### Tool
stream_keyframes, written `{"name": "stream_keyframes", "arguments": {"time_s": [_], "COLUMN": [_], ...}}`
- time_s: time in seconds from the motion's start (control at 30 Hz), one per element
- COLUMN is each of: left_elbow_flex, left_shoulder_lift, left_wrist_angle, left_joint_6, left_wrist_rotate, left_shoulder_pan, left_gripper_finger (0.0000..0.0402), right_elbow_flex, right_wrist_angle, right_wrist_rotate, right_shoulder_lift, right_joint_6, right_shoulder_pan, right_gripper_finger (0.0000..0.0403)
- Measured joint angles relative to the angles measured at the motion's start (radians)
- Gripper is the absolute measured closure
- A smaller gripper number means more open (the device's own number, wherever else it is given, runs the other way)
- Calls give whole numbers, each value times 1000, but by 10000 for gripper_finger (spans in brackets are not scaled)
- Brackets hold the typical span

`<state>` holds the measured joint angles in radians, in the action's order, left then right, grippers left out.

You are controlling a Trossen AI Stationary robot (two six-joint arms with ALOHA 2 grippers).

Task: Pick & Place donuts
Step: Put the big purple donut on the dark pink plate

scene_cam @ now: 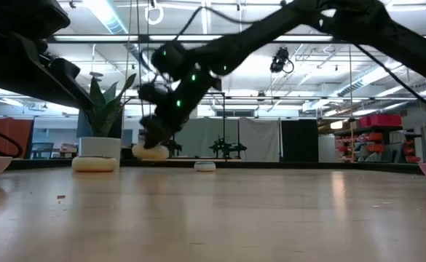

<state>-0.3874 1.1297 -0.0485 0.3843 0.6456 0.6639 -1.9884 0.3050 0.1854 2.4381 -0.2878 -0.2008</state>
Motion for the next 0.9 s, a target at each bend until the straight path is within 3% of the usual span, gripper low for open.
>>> {"name": "stream_keyframes", "arguments": {"time_s": [0.13,0.33,0.5,0.7,0.9], "left_elbow_flex": [0,0,0,0,0], "left_shoulder_lift": [0,0,0,0,0], "left_wrist_angle": [2,9,24,24,21], "left_joint_6": [16,20,23,23,12], "left_wrist_rotate": [3,14,64,113,193], "left_shoulder_pan": [14,48,72,83,79], "left_gripper_finger": [203,203,203,203,203], "right_elbow_flex": [0,11,163,431,590], "right_wrist_angle": [87,351,518,689,778], "right_wrist_rotate": [44,178,305,378,293], "right_shoulder_lift": [-65,-179,-328,-553,-689], "right_joint_6": [-17,23,151,500,995], "right_shoulder_pan": [34,113,221,447,727], "right_gripper_finger": [381,381,381,382,382]}}
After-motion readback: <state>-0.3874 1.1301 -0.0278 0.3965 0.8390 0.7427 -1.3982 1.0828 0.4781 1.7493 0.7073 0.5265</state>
